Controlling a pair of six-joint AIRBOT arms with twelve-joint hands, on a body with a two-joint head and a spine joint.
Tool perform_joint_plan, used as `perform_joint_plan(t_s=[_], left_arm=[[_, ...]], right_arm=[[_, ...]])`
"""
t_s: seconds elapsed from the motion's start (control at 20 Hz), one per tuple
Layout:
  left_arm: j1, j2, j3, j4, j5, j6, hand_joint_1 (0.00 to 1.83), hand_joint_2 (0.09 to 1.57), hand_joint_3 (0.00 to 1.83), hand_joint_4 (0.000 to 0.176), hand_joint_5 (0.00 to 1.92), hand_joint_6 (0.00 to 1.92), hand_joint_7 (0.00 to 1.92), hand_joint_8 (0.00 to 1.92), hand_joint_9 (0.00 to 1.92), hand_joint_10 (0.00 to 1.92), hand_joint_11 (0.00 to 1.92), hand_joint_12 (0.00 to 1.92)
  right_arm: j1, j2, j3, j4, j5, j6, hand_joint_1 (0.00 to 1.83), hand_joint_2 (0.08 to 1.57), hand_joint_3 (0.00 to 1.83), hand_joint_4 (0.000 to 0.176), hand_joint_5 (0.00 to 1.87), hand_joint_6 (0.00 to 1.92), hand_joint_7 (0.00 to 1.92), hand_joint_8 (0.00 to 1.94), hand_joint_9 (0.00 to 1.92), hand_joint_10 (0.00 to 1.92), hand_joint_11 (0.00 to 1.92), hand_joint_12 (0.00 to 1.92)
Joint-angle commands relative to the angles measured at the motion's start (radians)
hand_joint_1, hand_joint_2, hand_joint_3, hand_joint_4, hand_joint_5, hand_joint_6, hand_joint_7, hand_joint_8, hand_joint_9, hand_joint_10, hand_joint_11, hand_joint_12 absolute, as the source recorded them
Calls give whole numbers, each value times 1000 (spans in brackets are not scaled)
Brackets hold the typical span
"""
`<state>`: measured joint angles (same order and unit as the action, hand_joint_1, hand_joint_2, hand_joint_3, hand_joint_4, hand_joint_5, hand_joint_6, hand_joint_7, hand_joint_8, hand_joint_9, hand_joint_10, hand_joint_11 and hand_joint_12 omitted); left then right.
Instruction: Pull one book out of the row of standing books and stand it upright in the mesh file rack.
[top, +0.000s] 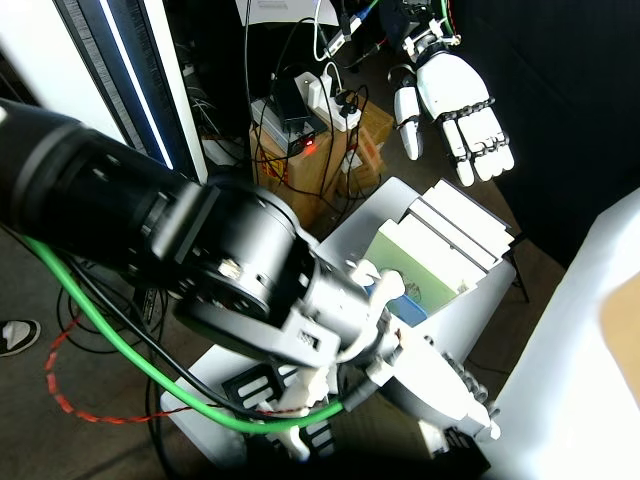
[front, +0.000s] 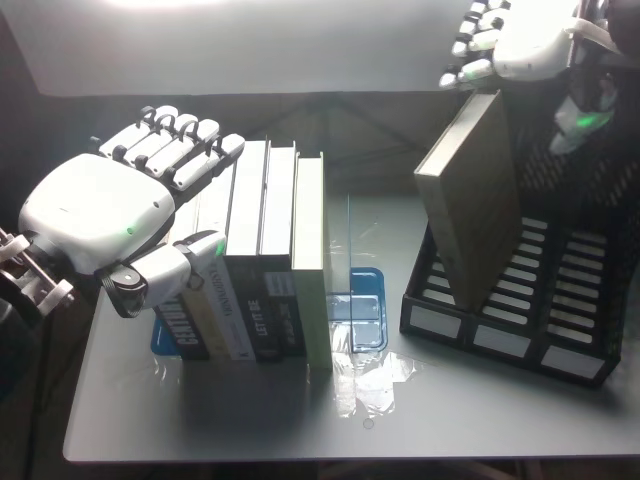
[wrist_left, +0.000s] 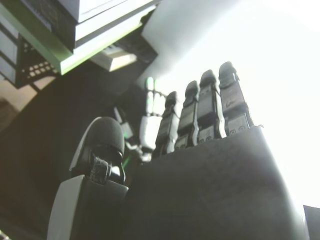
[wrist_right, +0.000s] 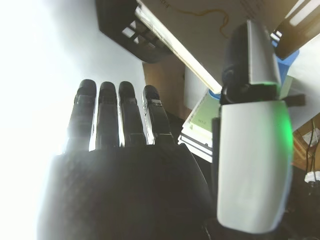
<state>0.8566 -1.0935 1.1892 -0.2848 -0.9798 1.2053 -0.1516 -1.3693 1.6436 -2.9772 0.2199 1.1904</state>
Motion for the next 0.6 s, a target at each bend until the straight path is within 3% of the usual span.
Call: perform_joint_plan(t_s=[0.0,0.05,0.1,0.15,0.3,0.35,0.4,0.45,0.5,0.55], left_arm=[[-5,4,-2,-5,-123,-3,0,1569,4,52,0,0,0,0,0,0,0,0],[-1,8,-6,-10,-125,-3,0,1566,3,53,0,0,0,0,0,0,0,0],[4,13,-12,-18,-129,-3,0,1564,1,51,0,0,0,0,0,0,0,0],[9,16,-17,-25,-134,-3,2,1566,2,49,1,0,0,0,0,0,0,0],[29,31,-34,-51,-151,-3,64,1555,0,40,5,1,0,0,0,0,0,0],[37,37,-40,-63,-158,-3,109,1553,0,20,18,6,0,0,0,0,0,0],[45,43,-46,-74,-166,-3,188,1537,0,22,37,10,0,0,0,0,0,0],[50,48,-52,-84,-174,-3,225,1529,0,25,32,6,0,0,0,0,0,0],[55,54,-59,-91,-181,-3,234,1528,0,30,28,4,0,0,0,0,0,0],[58,58,-62,-95,-185,-3,209,1524,0,28,27,2,0,0,0,0,0,0]], right_arm=[[18,27,-19,-35,-106,-3,849,933,0,35,0,0,0,0,0,0,0,0],[19,48,-54,-30,-118,0,860,933,0,37,0,0,0,0,0,0,0,0],[19,77,-98,-3,-136,0,856,935,0,16,0,0,0,0,0,0,0,0],[19,100,-135,13,-152,0,861,949,0,26,0,0,0,0,0,0,0,0],[19,171,-243,55,-212,0,810,992,16,0,0,0,0,0,0,0,0,0],[19,194,-276,82,-237,1,819,996,16,10,0,0,0,0,0,0,0,0],[19,224,-314,93,-264,11,821,999,16,69,0,0,0,0,0,0,0,0],[10,254,-357,76,-314,51,816,1004,17,87,0,0,0,0,0,0,0,0],[-10,280,-398,8,-367,145,802,1025,25,86,0,0,0,0,0,0,0,0],[-25,291,-413,-35,-398,211,742,1061,37,99,0,0,0,0,0,0,0,0]])
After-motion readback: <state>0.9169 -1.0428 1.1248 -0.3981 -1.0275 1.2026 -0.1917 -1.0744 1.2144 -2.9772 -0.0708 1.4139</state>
